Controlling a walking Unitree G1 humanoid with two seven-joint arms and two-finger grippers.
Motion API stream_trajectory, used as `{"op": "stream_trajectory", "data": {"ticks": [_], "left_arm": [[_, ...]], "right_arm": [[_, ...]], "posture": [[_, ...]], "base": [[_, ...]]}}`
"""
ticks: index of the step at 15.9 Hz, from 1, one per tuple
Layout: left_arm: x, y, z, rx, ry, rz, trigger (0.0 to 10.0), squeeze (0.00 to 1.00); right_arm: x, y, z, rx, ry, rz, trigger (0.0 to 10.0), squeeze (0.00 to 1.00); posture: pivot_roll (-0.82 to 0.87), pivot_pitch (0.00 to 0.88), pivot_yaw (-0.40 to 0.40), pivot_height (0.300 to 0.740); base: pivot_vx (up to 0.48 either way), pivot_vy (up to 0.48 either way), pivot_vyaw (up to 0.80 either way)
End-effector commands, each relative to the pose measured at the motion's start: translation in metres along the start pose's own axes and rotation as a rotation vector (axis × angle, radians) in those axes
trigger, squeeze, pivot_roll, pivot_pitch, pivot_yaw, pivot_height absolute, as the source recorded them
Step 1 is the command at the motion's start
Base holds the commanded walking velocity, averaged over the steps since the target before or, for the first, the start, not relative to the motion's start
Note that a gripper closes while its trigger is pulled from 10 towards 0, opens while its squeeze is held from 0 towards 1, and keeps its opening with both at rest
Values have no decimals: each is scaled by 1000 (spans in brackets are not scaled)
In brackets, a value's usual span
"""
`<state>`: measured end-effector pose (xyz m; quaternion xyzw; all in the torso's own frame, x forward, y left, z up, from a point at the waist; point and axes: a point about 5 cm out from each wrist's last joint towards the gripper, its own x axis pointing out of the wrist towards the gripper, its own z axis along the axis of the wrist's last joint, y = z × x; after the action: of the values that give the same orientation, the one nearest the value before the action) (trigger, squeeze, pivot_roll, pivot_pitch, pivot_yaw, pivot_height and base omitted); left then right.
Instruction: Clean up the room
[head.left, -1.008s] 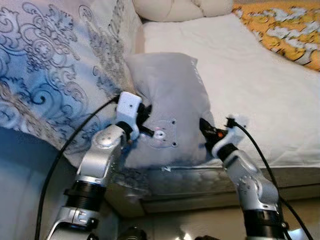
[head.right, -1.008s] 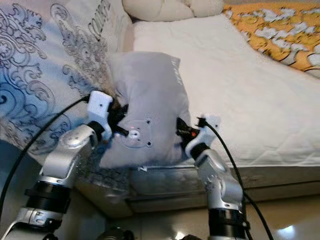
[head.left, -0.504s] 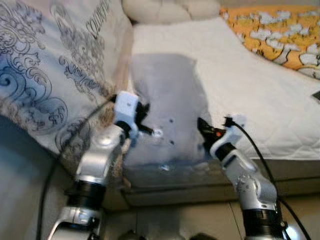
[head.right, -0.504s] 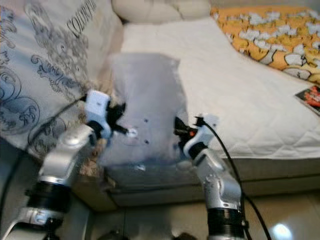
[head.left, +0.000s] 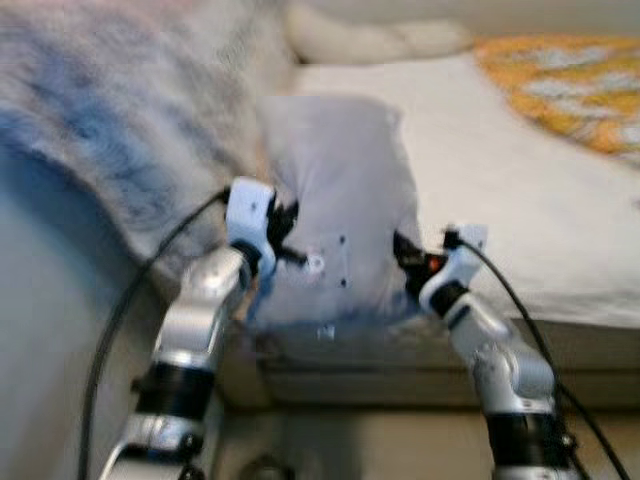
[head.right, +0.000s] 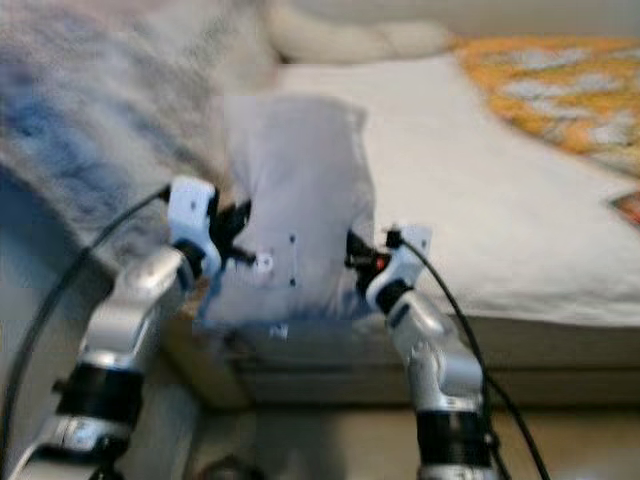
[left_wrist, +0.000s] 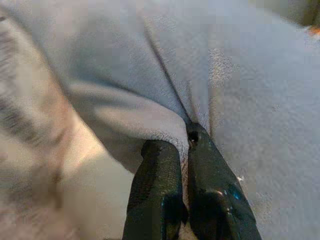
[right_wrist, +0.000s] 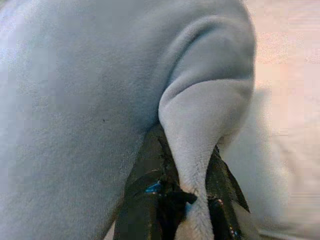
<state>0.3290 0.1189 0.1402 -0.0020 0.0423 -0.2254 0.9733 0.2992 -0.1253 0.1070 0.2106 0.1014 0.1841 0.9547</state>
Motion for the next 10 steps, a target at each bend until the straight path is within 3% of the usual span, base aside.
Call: {"op": "stream_trajectory", "data": {"ticks": [1, 10], "left_arm": [[4, -5, 12, 21, -42, -32, 10000, 0], [4, -11, 9, 31, -35, -65, 10000, 0]], "right_arm": [[6, 13, 6, -11, -30, 55, 10000, 0], [3, 5, 3, 20, -32, 16, 10000, 0]], "posture": [[33, 0, 69, 740], [42, 0, 56, 740]], "base": [[270, 0, 444], [285, 0, 49]]}}
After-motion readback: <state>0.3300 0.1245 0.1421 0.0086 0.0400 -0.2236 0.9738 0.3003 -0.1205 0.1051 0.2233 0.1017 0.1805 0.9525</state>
